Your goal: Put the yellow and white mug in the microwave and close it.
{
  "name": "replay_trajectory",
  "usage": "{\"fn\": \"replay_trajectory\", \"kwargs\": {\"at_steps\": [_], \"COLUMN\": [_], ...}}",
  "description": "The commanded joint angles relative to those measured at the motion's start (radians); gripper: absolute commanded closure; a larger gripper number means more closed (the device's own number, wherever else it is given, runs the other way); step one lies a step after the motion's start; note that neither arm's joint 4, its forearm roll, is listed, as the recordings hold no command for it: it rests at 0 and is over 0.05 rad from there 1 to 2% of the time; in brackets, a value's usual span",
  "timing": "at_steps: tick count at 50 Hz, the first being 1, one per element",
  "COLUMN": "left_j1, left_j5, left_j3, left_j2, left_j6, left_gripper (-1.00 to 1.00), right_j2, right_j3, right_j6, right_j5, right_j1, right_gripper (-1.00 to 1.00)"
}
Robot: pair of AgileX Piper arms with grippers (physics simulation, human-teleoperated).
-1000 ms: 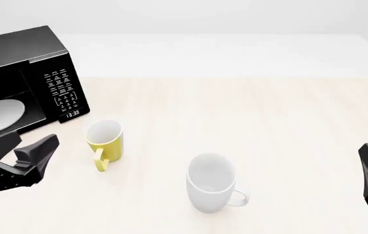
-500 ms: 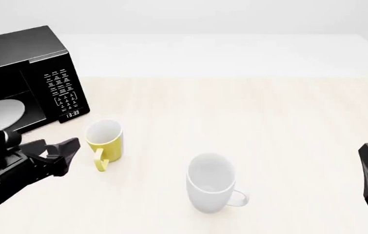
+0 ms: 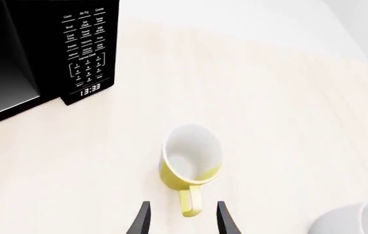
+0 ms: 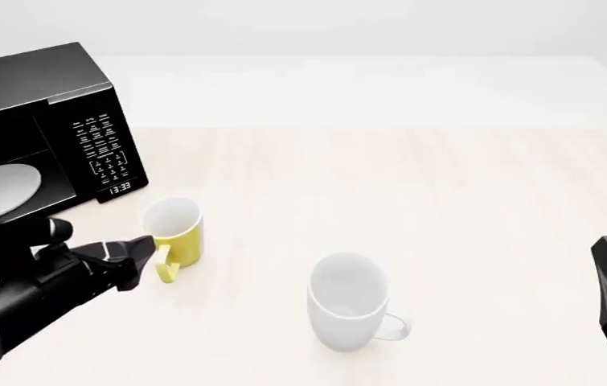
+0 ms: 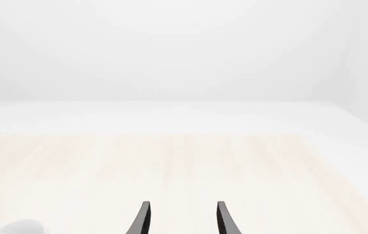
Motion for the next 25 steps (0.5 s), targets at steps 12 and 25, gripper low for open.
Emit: {"fn": "replay_trajectory", "kwargs": {"at_steps": [12,25], "left_j1": [-0.01,-0.019], "left_j5": [-0.147,-0.2], "left_j3": [-0.029,-0.034], "left_j2": [0.219,0.306], "left_j6": [-0.021,-0.03], "left_gripper": [-1.0,-1.0], "right_j2": [0.0,0.0], "right_j3": [0.0,0.0], "right_j6": [0.0,0.0], "right_j5": [0.0,0.0], "right_j1": [0.0,0.0], "right_gripper": [-1.0,-1.0]}}
